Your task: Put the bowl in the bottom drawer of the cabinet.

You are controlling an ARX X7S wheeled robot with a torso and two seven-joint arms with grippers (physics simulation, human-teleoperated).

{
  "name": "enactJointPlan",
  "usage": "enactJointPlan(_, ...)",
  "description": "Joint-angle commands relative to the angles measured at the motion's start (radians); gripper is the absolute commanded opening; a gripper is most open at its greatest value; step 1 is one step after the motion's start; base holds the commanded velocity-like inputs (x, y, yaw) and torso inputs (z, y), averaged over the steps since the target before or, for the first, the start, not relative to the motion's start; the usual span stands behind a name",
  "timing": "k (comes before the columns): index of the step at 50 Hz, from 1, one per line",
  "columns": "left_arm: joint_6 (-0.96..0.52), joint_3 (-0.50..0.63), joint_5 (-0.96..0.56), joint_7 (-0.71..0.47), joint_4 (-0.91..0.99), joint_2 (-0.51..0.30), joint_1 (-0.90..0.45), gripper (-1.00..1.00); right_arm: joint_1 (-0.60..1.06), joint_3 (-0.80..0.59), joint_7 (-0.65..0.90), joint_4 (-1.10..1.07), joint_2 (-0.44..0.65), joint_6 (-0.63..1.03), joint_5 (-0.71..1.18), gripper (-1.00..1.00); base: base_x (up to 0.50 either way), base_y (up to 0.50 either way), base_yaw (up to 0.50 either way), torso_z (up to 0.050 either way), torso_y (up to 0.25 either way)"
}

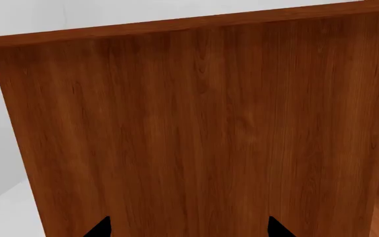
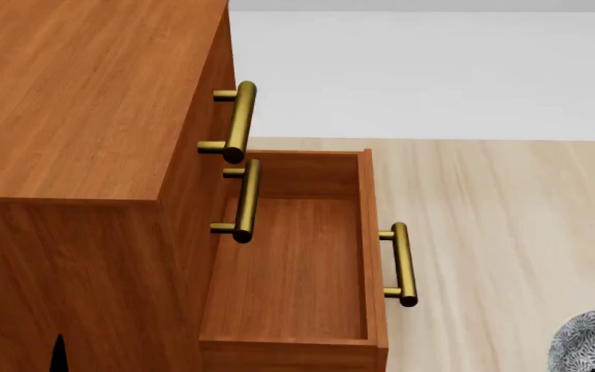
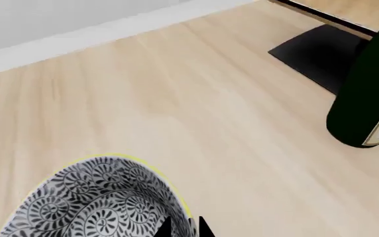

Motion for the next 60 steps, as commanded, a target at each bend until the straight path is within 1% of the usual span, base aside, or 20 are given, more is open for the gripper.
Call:
enactJointPlan(1, 0.009, 0.001, -0.005, 0.000, -0.005, -0.001, 0.002, 1.00, 0.008, 0.104, 0.070, -0.170, -0.070, -0.055, 0.034, -1.00, 0.00, 0.00, 0.00, 0.000, 0.000)
enactJointPlan(5, 0.007, -0.002, -0.007, -0.003, -0.001, -0.004, 0.004, 1.00, 0.027, 0.116, 0.080, -0.212, -0.091, -0.091, 0.039, -1.00, 0.00, 0.00, 0.00, 0.000, 0.000)
enactJointPlan(10, 0.008, -0.002, -0.006, -0.007, 0.000, -0.005, 0.005, 1.00, 0.057, 0.109, 0.096, -0.264, -0.097, -0.070, 0.061, -1.00, 0.00, 0.00, 0.00, 0.000, 0.000)
enactJointPlan(19, 0.007, 0.005, -0.005, -0.008, 0.013, -0.010, 0.013, 1.00, 0.138, 0.086, 0.147, -0.365, -0.088, 0.047, 0.130, -1.00, 0.00, 0.00, 0.00, 0.000, 0.000)
enactJointPlan(24, 0.006, 0.007, -0.005, -0.009, 0.027, -0.017, 0.022, 1.00, 0.187, 0.047, 0.183, -0.416, -0.084, 0.106, 0.147, -1.00, 0.00, 0.00, 0.00, 0.000, 0.000)
enactJointPlan(25, 0.006, 0.007, -0.006, -0.008, 0.030, -0.019, 0.025, 1.00, 0.196, 0.016, 0.191, -0.431, -0.070, 0.121, 0.135, -1.00, 0.00, 0.00, 0.00, 0.000, 0.000)
enactJointPlan(29, 0.007, 0.001, -0.011, -0.010, 0.035, -0.021, 0.030, 1.00, 0.248, 0.021, 0.234, -0.457, -0.085, 0.189, 0.178, -1.00, 0.00, 0.00, 0.00, 0.000, 0.000)
enactJointPlan(34, 0.011, 0.002, -0.012, -0.012, 0.033, -0.021, 0.031, 1.00, 0.297, -0.009, 0.261, -0.453, -0.094, 0.242, 0.196, -1.00, 0.00, 0.00, 0.00, 0.000, 0.000)
enactJointPlan(36, 0.015, 0.002, -0.011, -0.013, 0.035, -0.021, 0.034, 1.00, 0.332, -0.049, 0.279, -0.453, -0.090, 0.290, 0.201, -1.00, 0.00, 0.00, 0.00, 0.000, 0.000)
enactJointPlan(42, 0.019, -0.002, -0.018, -0.014, 0.037, -0.023, 0.038, 1.00, 0.386, -0.107, 0.289, -0.452, -0.131, 0.310, 0.215, -1.00, 0.00, 0.00, 0.00, 0.000, 0.000)
enactJointPlan(43, 0.020, -0.004, -0.020, -0.014, 0.039, -0.024, 0.040, 1.00, 0.398, -0.099, 0.302, -0.448, -0.144, 0.327, 0.228, -1.00, 0.00, 0.00, 0.00, 0.000, 0.000)
enactJointPlan(45, 0.021, -0.006, -0.021, -0.015, 0.041, -0.025, 0.042, 1.00, 0.416, -0.124, 0.299, -0.450, -0.144, 0.332, 0.227, -1.00, 0.00, 0.00, 0.00, 0.000, 0.000)
enactJointPlan(48, 0.024, -0.008, -0.022, -0.018, 0.041, -0.026, 0.046, 1.00, 0.462, -0.136, 0.369, -0.425, -0.164, 0.421, 0.232, -1.00, 0.00, 0.00, 0.00, 0.000, 0.000)
enactJointPlan(49, 0.026, -0.009, -0.023, -0.017, 0.042, -0.026, 0.047, 1.00, 0.460, -0.138, 0.367, -0.422, -0.171, 0.399, 0.224, -1.00, 0.00, 0.00, 0.00, 0.000, 0.000)
enactJointPlan(50, 0.027, -0.009, -0.023, -0.018, 0.042, -0.026, 0.048, 1.00, 0.482, -0.162, 0.393, -0.408, -0.167, 0.445, 0.218, -1.00, 0.00, 0.00, 0.00, 0.000, 0.000)
enactJointPlan(51, 0.030, -0.010, -0.024, -0.018, 0.042, -0.026, 0.049, 1.00, 0.481, -0.166, 0.366, -0.410, -0.174, 0.414, 0.224, -1.00, 0.00, 0.00, 0.00, 0.000, 0.000)
enactJointPlan(52, 0.030, -0.009, -0.023, -0.018, 0.042, -0.026, 0.049, 1.00, 0.496, -0.180, 0.385, -0.401, -0.175, 0.446, 0.222, -1.00, 0.00, 0.00, 0.00, 0.000, 0.000)
enactJointPlan(54, 0.032, -0.010, -0.026, -0.017, 0.042, -0.027, 0.050, 1.00, 0.504, -0.192, 0.363, -0.408, -0.178, 0.438, 0.235, -1.00, 0.00, 0.00, 0.00, 0.000, 0.000)
enactJointPlan(60, 0.034, -0.014, -0.031, -0.019, 0.047, -0.030, 0.054, 1.00, 0.540, -0.212, 0.378, -0.384, -0.209, 0.480, 0.256, -1.00, 0.00, 0.00, 0.00, 0.000, 0.000)
